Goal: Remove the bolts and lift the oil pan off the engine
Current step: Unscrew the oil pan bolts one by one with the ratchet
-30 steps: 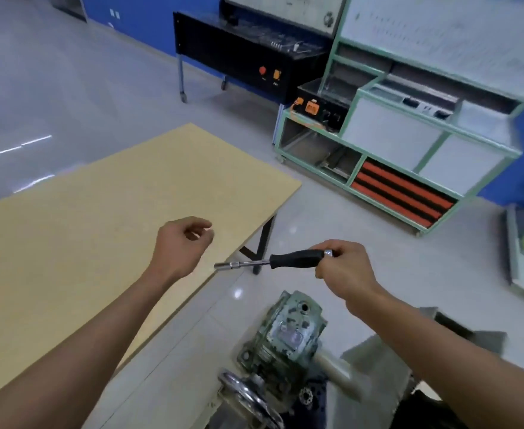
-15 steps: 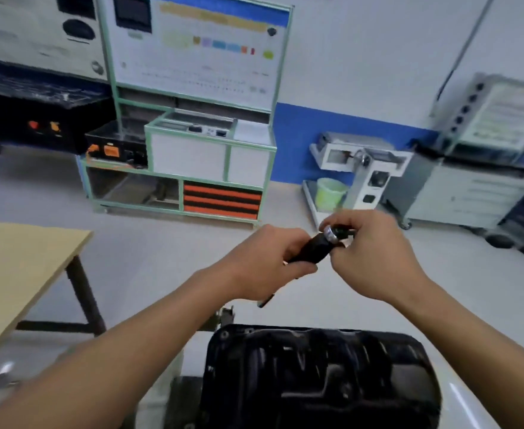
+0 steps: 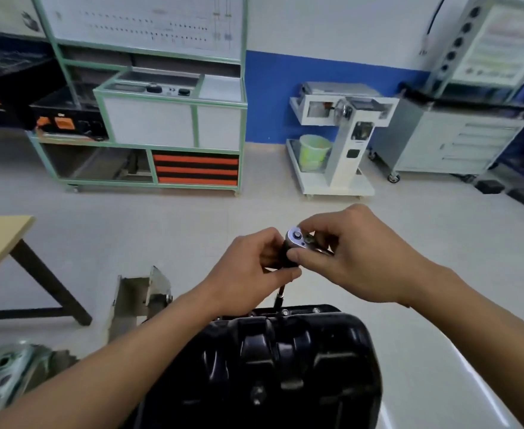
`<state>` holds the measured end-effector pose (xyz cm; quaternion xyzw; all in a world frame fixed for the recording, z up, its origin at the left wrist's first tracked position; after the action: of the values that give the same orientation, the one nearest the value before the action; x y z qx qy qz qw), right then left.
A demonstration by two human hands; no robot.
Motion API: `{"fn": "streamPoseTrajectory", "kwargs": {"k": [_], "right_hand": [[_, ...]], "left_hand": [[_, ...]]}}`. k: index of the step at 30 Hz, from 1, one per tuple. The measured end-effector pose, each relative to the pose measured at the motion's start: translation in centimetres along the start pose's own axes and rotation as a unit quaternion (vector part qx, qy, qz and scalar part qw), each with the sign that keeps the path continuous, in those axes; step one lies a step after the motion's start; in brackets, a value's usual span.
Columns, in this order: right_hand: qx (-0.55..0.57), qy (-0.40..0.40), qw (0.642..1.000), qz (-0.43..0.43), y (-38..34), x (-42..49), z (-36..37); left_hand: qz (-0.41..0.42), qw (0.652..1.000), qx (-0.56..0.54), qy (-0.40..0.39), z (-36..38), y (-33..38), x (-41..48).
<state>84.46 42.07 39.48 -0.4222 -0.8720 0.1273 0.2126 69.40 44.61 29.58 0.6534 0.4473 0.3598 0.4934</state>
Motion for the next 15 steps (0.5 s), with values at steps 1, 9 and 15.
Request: {"fn": "streamPoseTrajectory", "kwargs": {"k": [1, 9, 15], "right_hand": [[0.006, -0.002, 1.0, -0.001, 0.4, 0.0, 0.2], [0.032, -0.022, 0.999, -0.026, 2.0, -1.4, 0.5], [0.02, -0.046, 0.997, -0.057, 1.8, -2.4, 0.6]], "left_hand": [[-0.007, 1.0, 0.004, 0.002, 0.2, -0.1, 0.0], [-0.029, 0.999, 0.03, 0.028, 2.2, -0.1, -1.1], [-0.01, 0.996, 0.071, 0.045, 3.0, 0.6, -1.9]]}}
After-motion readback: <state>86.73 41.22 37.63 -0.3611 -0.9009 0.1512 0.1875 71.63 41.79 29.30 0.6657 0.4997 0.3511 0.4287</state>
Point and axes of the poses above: each hand's wrist, its own x-axis towards the middle knuckle, its own z-axis out of the palm, y = z × x, the point moved 4 cm from there along x, towards the middle knuckle, and after that the axes turned 9 degrees about -z, right-handed, at the moved point
